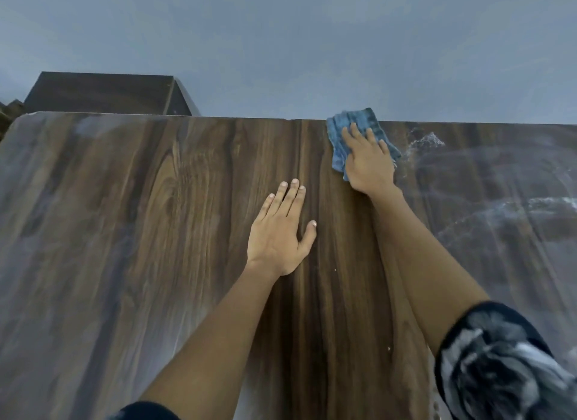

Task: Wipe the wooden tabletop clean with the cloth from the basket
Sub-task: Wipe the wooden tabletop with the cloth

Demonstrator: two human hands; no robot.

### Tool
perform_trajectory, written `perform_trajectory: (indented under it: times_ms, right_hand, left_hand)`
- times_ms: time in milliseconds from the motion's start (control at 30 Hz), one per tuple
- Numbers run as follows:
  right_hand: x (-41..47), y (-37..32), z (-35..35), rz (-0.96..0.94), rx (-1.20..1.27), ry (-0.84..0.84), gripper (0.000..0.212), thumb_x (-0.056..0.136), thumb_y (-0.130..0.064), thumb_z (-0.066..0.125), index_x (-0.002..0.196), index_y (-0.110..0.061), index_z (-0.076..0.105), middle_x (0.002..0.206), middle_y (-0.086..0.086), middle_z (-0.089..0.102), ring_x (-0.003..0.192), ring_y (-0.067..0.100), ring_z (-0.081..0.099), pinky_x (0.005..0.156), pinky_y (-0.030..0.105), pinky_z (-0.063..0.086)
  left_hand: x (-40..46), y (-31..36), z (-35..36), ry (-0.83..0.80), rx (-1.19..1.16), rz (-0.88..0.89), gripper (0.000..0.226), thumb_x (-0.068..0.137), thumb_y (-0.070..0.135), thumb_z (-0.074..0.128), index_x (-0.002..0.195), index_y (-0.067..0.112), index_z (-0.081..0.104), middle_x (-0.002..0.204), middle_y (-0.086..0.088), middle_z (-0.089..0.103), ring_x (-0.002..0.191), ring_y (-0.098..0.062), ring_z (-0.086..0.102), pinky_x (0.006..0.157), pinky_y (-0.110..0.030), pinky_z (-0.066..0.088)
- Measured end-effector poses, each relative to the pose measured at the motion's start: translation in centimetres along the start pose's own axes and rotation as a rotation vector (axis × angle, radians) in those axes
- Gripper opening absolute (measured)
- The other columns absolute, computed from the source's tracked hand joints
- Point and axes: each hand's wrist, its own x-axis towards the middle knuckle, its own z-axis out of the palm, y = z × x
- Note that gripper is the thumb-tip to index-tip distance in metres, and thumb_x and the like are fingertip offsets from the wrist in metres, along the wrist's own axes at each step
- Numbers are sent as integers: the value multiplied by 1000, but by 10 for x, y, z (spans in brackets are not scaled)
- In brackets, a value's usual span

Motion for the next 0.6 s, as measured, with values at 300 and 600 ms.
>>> perform_trajectory:
  times_ms: [300,600]
  right_hand:
    - [6,-46,14,-192,0,23,53,97,-12,33,149,-19,21,157,0,17,145,24,8,116,40,8]
    - [-55,-10,15,-222,-4,14,53,97,-17,31,149,-23,20,156,-4,19,145,18,12,117,37,8]
  left_hand:
    - [0,1,0,0,3,-4,62,94,45,25,147,15,14,156,0,10,143,-12,2,116,-28,1]
    - [-1,1,0,4,-20,-12,62,95,45,27,147,15,13,156,1,9,143,-11,1,117,-30,4]
